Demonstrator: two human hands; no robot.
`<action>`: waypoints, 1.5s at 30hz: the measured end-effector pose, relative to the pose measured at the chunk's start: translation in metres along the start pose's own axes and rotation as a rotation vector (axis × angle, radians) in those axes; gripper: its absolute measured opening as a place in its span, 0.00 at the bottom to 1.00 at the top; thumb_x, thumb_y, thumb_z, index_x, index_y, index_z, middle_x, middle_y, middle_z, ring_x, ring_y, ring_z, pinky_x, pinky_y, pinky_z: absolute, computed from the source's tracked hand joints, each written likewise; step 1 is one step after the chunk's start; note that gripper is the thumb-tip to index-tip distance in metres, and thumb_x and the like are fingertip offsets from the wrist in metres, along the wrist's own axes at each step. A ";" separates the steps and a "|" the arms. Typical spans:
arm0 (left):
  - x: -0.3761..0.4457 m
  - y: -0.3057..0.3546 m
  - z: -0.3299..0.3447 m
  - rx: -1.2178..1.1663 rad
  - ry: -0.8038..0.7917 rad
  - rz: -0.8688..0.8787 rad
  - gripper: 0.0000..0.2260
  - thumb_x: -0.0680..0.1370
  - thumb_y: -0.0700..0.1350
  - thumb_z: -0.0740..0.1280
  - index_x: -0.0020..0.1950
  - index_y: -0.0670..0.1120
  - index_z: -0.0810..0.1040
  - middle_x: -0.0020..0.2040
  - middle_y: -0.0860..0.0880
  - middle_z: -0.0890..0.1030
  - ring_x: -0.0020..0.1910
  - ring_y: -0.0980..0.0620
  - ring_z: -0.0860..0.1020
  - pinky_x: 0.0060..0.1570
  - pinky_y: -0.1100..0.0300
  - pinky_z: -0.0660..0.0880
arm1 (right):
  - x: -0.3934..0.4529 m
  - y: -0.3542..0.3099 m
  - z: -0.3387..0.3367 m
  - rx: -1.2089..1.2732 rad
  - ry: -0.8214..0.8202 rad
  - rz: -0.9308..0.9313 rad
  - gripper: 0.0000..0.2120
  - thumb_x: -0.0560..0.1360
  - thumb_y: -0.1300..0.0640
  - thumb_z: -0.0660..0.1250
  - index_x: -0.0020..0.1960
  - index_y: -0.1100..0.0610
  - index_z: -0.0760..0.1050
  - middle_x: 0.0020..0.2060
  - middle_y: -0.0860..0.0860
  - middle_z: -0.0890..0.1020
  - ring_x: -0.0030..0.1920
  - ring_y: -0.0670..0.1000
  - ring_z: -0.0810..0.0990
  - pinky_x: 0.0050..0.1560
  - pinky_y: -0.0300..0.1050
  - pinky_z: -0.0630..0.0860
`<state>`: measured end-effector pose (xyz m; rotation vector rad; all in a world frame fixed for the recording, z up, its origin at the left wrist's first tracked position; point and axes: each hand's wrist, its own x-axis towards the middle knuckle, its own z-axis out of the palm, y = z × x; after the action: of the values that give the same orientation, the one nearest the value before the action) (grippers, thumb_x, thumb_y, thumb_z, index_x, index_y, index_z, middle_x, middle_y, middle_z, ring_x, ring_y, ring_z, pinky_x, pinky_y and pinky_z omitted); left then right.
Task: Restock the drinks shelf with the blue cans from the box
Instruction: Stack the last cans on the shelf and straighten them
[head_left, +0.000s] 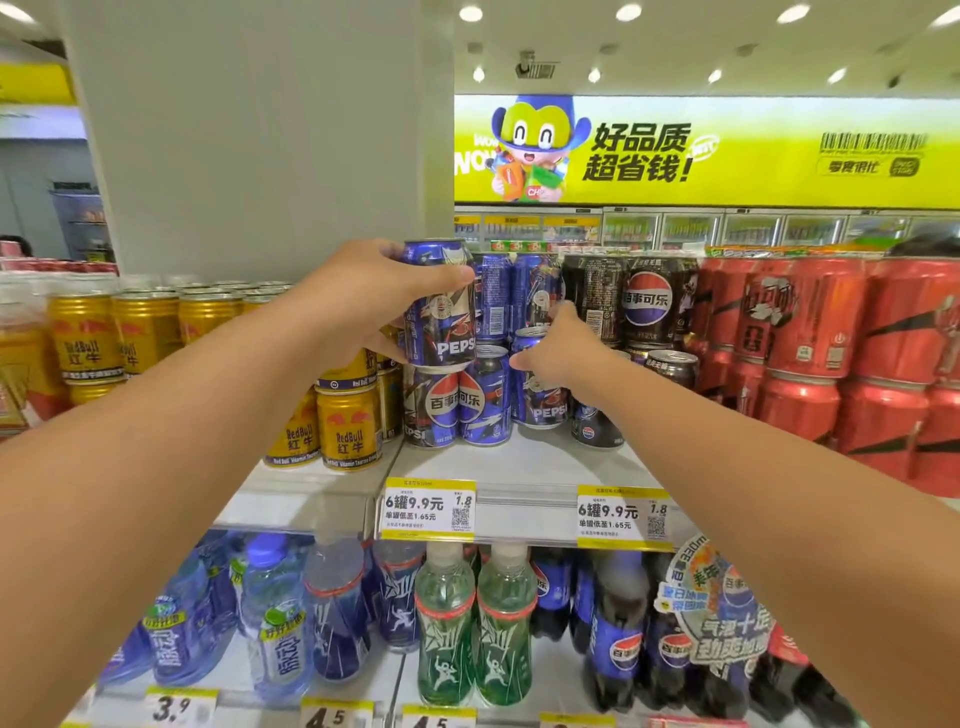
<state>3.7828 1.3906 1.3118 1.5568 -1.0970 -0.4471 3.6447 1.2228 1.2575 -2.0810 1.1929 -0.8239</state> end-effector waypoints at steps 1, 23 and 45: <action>0.000 0.000 0.000 -0.002 0.001 0.000 0.26 0.68 0.55 0.80 0.62 0.49 0.78 0.50 0.47 0.87 0.45 0.46 0.87 0.41 0.39 0.84 | 0.000 0.001 0.004 0.008 0.007 -0.016 0.34 0.76 0.55 0.73 0.74 0.56 0.57 0.55 0.59 0.75 0.42 0.55 0.78 0.30 0.44 0.70; 0.019 0.001 0.002 -0.008 0.045 0.014 0.21 0.71 0.53 0.79 0.59 0.49 0.76 0.51 0.48 0.84 0.50 0.47 0.84 0.46 0.40 0.84 | -0.025 0.026 0.028 -0.532 0.170 -0.268 0.29 0.82 0.47 0.63 0.72 0.67 0.63 0.71 0.62 0.67 0.76 0.60 0.58 0.79 0.51 0.50; 0.076 -0.017 0.024 0.109 0.219 -0.083 0.25 0.70 0.55 0.80 0.61 0.45 0.78 0.54 0.45 0.84 0.45 0.47 0.82 0.42 0.49 0.78 | -0.115 0.098 0.016 0.058 0.079 -0.455 0.13 0.79 0.53 0.68 0.64 0.50 0.76 0.60 0.41 0.76 0.57 0.41 0.77 0.57 0.25 0.70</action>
<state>3.8086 1.3131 1.3098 1.7082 -0.9034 -0.2678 3.5593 1.2868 1.1497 -2.3244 0.7254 -1.1384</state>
